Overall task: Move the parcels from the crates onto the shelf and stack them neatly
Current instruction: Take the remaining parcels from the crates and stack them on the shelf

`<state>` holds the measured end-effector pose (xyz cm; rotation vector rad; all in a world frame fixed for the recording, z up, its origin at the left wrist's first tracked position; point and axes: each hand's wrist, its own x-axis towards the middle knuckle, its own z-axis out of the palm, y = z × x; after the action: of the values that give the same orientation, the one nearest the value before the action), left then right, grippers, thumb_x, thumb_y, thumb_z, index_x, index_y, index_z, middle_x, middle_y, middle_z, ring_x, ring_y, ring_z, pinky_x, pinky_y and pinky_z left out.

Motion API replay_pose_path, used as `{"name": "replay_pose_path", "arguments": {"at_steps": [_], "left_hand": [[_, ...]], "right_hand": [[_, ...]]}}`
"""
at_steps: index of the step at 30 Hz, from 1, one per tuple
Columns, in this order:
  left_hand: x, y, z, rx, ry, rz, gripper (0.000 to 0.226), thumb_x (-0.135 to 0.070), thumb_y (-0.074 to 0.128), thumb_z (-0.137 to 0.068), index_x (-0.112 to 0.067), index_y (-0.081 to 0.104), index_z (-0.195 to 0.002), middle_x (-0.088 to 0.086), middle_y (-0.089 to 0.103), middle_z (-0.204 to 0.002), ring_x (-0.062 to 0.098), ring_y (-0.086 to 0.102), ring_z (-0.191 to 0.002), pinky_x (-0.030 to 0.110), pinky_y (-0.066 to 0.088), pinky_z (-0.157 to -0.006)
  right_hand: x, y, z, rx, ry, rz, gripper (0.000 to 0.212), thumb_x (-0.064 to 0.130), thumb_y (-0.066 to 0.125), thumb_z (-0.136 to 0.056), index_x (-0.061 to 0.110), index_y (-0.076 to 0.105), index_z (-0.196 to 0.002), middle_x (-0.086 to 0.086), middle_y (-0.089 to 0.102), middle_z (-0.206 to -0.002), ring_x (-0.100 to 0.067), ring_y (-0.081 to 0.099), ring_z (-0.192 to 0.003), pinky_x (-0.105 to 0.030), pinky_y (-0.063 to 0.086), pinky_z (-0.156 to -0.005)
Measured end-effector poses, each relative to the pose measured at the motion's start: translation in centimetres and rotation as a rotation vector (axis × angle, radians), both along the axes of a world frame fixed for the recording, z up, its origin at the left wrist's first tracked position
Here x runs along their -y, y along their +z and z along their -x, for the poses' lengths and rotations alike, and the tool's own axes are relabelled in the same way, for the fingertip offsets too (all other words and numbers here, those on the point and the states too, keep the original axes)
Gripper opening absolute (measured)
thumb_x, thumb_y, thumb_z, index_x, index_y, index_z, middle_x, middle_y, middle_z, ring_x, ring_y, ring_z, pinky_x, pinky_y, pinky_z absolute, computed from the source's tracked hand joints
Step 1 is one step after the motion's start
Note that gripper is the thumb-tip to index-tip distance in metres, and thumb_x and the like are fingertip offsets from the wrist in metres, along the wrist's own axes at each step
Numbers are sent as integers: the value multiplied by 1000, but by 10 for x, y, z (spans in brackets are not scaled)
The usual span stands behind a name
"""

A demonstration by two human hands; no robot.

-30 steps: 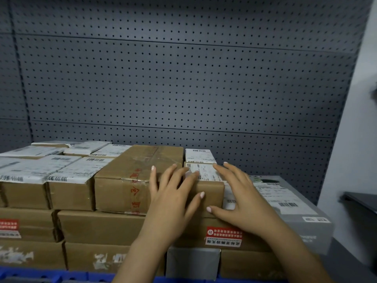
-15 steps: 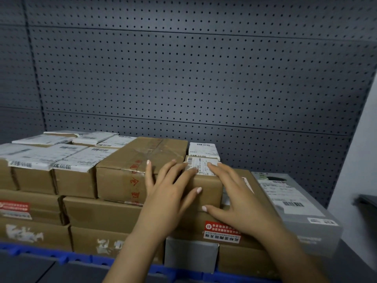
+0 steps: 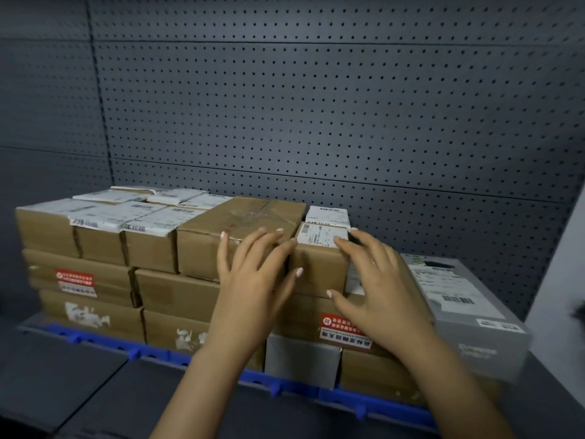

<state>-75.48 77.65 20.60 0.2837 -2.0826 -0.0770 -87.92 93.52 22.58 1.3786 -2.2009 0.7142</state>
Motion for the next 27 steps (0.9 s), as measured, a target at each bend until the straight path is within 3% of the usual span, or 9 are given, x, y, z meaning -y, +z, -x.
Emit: {"name": "replay_pose_path", "arguments": {"at_steps": [5,14,23,27], "left_hand": [[6,-20,-42,-7,30,-43,41,-45,51,-89,-27,58,-125,-7,53,-132,15,40,-133,51,8,-117],[54,-67,-161,78,171,-169,42,-49,46,-89,-30,55,-126,-11,51,-132,13,39,-131,51,11,-115],[129,-101,-344,229,498,-218,47,-50,45,-88,-25,58,-125,-5,53,-133,18,40,-132,52,12,-116],[152,-122,-442,247,677,-274,48,-50,47,-87,-24,59,-125,-5,53,-132,19,40,-132,50,11,-116]], "right_hand": [[11,-20,-44,-46,109,34,59,37,65,-85,31,41,-139,11,30,-144,-10,24,-135,-37,31,-111],[86,-60,-148,80,264,-21,60,35,63,-88,36,36,-142,15,24,-147,-7,20,-137,-29,27,-111],[213,-101,-299,157,505,-83,60,36,64,-86,32,40,-140,11,33,-141,-13,30,-133,-35,31,-109],[266,-125,-385,189,666,-150,59,36,63,-87,33,40,-140,12,32,-142,-11,28,-132,-32,26,-110]]}}
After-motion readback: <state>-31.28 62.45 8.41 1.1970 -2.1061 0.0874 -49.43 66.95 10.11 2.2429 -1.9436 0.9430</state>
